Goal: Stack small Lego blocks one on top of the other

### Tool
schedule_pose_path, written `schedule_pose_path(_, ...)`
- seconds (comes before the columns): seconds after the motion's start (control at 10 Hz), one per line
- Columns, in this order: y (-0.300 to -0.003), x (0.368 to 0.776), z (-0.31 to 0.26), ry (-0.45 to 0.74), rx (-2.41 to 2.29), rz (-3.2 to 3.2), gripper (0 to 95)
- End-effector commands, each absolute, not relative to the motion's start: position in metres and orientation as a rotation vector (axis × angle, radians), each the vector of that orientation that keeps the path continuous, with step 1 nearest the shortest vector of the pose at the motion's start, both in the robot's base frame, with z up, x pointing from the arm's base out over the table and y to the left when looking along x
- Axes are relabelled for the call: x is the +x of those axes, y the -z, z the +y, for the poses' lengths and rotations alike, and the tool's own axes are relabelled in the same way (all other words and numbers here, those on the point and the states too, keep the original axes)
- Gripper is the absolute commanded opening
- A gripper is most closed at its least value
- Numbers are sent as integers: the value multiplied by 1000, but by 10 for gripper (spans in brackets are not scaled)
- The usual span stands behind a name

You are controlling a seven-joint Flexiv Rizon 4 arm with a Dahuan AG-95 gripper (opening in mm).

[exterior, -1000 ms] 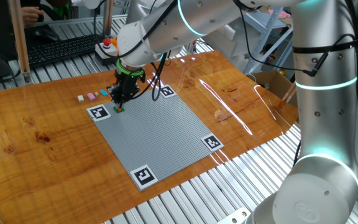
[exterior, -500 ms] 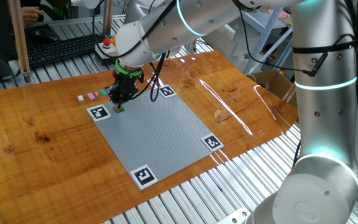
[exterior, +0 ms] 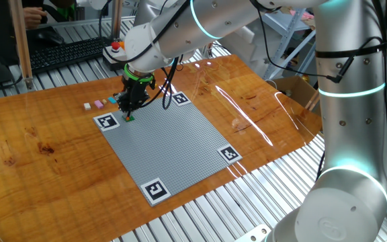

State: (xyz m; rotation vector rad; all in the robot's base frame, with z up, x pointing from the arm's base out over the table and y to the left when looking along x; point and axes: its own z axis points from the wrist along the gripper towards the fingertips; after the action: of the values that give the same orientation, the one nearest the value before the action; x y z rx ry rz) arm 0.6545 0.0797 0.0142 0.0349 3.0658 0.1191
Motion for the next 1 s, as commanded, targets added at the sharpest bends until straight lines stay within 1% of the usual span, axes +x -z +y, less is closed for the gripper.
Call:
schedule_pose_path(0.1,-9,652,80,-110,37,3073,0)
schedule_pose_path(1.0,-14,650,80,-101,34,3085,0)
